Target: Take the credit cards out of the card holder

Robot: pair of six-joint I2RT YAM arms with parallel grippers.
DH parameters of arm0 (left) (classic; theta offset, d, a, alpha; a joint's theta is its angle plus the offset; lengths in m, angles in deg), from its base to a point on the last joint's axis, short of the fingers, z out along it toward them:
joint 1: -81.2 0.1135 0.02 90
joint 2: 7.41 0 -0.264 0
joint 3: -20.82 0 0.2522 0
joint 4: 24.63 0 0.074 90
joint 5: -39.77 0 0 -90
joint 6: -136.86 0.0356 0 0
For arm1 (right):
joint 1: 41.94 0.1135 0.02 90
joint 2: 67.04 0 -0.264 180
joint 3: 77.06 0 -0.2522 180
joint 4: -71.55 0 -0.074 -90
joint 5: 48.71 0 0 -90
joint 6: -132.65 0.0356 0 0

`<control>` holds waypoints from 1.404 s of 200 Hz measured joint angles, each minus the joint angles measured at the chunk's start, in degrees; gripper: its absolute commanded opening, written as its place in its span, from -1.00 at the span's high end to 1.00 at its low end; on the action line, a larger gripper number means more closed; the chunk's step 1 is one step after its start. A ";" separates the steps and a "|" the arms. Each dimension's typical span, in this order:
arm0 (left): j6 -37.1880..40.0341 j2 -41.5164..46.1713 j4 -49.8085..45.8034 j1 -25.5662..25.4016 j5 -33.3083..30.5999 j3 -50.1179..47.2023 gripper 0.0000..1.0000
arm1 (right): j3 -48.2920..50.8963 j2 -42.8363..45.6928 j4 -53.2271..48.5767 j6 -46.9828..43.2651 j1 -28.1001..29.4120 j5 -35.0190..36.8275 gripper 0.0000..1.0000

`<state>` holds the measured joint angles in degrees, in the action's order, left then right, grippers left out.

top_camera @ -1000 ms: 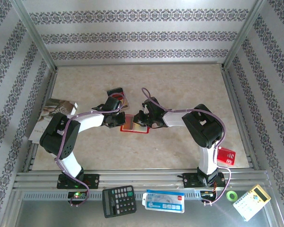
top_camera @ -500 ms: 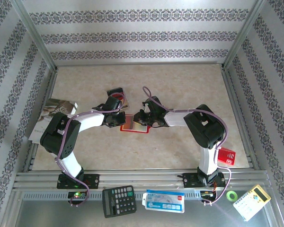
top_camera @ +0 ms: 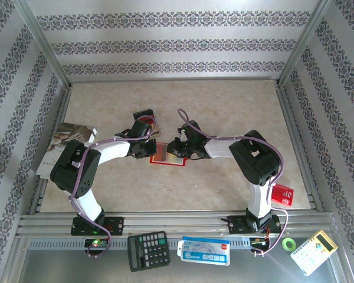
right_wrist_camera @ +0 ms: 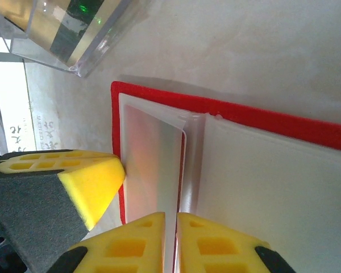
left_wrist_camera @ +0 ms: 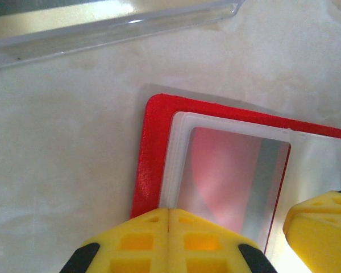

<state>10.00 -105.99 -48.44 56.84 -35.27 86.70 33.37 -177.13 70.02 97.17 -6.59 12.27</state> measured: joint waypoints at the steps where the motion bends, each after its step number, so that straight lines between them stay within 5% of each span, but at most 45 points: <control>1: 0.00 0.00 0.00 0.00 0.00 0.00 1.00 | 0.00 0.00 -0.02 0.02 0.00 0.00 0.70; 281: 0.02 0.85 -0.07 0.00 0.24 -0.09 0.90 | 1.09 0.76 -2.19 -0.13 -0.92 0.02 0.92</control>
<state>10.02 -105.14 -48.50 56.84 -35.03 86.61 34.46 -176.36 67.84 97.04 -7.51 12.30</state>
